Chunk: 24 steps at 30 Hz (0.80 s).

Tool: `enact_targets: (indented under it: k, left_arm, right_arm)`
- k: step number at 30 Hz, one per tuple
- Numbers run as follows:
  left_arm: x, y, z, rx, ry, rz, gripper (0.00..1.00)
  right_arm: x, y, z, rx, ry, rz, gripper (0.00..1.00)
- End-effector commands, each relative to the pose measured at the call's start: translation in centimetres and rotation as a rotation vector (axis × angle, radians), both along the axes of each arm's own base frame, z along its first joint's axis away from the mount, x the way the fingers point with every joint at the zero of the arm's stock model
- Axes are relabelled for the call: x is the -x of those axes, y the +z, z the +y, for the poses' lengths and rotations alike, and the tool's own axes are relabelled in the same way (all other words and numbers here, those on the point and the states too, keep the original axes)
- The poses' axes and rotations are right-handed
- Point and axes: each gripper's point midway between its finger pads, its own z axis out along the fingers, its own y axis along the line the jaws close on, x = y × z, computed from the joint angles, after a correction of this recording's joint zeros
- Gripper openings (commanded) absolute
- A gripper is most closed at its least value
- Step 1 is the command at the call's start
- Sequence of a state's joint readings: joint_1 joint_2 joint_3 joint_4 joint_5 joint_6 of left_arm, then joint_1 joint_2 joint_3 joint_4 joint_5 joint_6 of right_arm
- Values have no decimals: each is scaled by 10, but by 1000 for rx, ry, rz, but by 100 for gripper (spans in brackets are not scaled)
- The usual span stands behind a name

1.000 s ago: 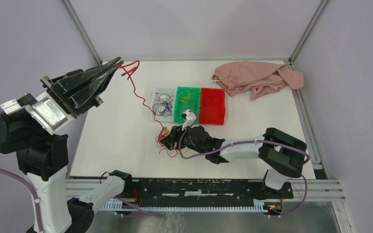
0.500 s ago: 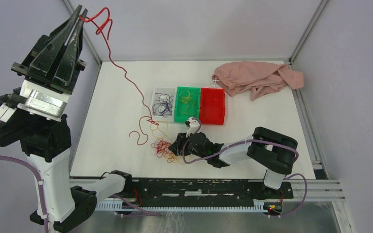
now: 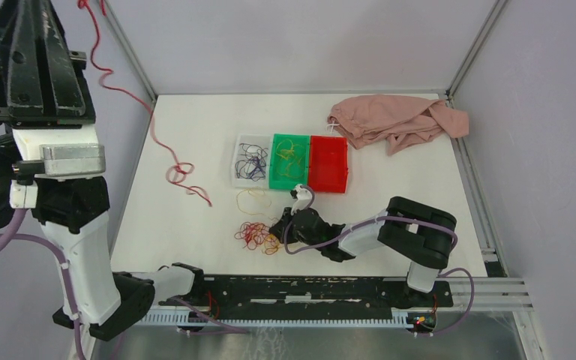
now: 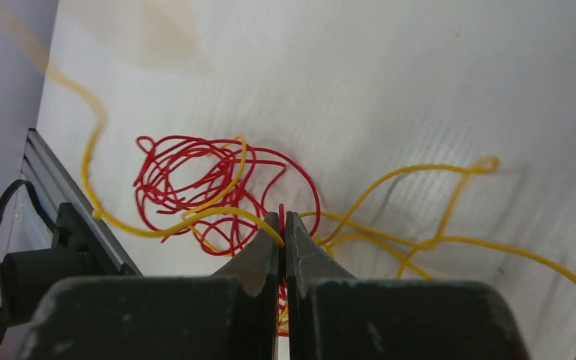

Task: Untangle the cables
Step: Untie the cable.

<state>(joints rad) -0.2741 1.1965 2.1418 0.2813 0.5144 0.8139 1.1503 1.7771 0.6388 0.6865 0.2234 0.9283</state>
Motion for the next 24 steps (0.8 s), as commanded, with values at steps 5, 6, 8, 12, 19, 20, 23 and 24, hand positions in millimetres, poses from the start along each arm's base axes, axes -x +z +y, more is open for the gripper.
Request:
enact_targets:
  k: [5, 6, 8, 12, 19, 20, 23, 24]
  left_arm:
    - [64, 54, 44, 169, 273, -389, 3]
    - [66, 55, 45, 174, 255, -380, 3]
    - [55, 50, 39, 133, 241, -314, 3]
    - [29, 19, 14, 0, 177, -189, 3]
    - [15, -34, -28, -240, 15, -20, 3]
    - [15, -40, -33, -267, -7, -3, 3]
    - [15, -55, -42, -318, -65, 38, 3]
    - [15, -60, -44, -332, -79, 51, 3]
  right_arm:
    - [-7, -37, -47, 139, -185, 44, 0]
    - [-7, -36, -47, 136, -183, 41, 0]
    - [-7, -29, -42, 122, -163, 31, 0]
    - [-3, 0, -26, 56, -87, -3, 17]
    - [11, 76, -11, -12, 76, -98, 45]
    - [11, 87, -13, -9, 89, -124, 48]
    - [13, 127, -21, -27, 110, -199, 57]
    - [14, 141, -24, -33, 114, -223, 60]
